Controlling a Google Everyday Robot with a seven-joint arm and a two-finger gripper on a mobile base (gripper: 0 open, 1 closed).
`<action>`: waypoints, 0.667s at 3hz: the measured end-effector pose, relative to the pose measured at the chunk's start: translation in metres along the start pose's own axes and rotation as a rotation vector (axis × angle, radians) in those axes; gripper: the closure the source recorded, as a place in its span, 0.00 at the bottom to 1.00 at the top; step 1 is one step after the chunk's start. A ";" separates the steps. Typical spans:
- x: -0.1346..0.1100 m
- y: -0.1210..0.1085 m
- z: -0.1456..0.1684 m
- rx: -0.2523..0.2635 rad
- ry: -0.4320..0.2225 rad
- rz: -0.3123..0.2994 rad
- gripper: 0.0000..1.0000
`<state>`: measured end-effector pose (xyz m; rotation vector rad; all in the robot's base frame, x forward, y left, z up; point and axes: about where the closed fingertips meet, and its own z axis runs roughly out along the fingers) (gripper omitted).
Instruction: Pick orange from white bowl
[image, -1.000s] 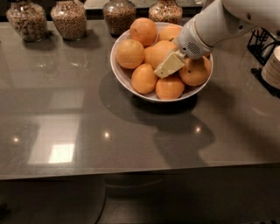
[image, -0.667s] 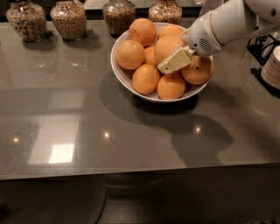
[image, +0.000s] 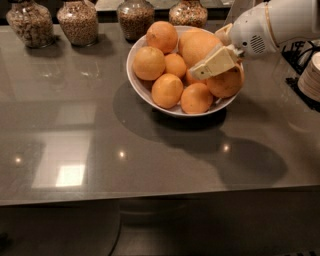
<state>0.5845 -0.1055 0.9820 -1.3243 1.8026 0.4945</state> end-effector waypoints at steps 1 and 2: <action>-0.007 0.020 -0.015 -0.048 -0.015 -0.007 1.00; -0.001 0.039 -0.026 -0.101 -0.017 0.012 1.00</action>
Offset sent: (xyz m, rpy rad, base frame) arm -0.0724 -0.0144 0.0099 0.0488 0.1160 0.1070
